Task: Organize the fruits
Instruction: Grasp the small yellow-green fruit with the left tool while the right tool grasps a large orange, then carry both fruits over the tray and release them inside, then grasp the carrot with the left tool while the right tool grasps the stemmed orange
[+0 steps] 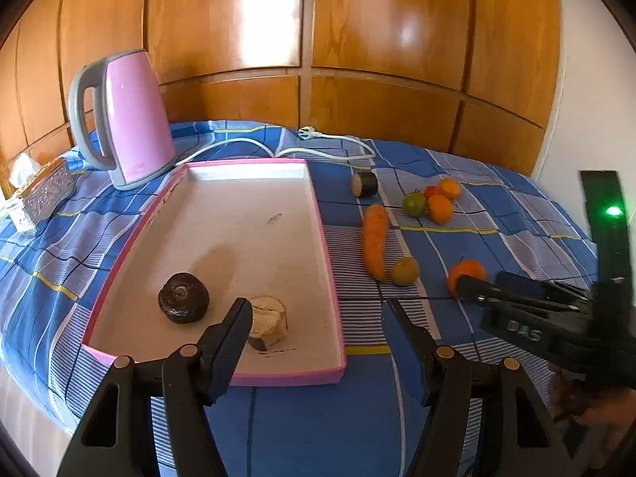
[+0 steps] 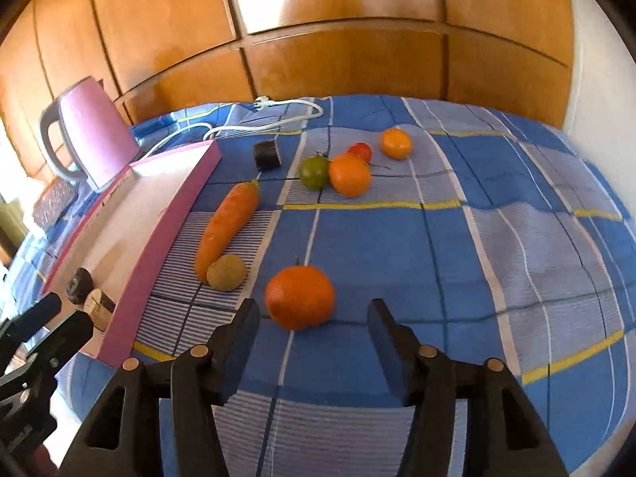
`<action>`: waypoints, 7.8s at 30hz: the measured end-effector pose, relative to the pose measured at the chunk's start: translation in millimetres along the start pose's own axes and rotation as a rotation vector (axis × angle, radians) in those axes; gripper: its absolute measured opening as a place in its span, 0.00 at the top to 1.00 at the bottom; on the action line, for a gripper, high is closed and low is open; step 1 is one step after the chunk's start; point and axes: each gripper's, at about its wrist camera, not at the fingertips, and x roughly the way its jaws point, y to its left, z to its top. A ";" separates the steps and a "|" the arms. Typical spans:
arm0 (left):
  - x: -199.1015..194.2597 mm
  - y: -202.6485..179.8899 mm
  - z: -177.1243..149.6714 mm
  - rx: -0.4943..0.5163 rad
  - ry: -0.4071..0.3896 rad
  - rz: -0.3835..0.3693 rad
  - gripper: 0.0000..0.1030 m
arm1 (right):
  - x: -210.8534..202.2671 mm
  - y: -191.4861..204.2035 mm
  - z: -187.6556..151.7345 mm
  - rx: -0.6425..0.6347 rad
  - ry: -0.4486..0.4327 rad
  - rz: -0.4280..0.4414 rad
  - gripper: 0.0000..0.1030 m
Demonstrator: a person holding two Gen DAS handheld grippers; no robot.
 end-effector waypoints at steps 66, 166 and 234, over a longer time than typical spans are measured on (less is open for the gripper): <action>97.9 -89.4 11.2 0.168 0.101 -0.124 0.78 | 20.6 -74.7 4.0 0.115 -0.094 -0.098 0.46; 5.7 92.2 46.6 -0.266 -0.076 0.108 0.78 | -5.0 108.5 29.3 -0.257 -0.020 0.261 0.63; 38.7 -11.9 48.0 -0.030 0.021 -0.083 0.59 | -4.0 -16.3 22.8 0.109 -0.036 -0.011 0.61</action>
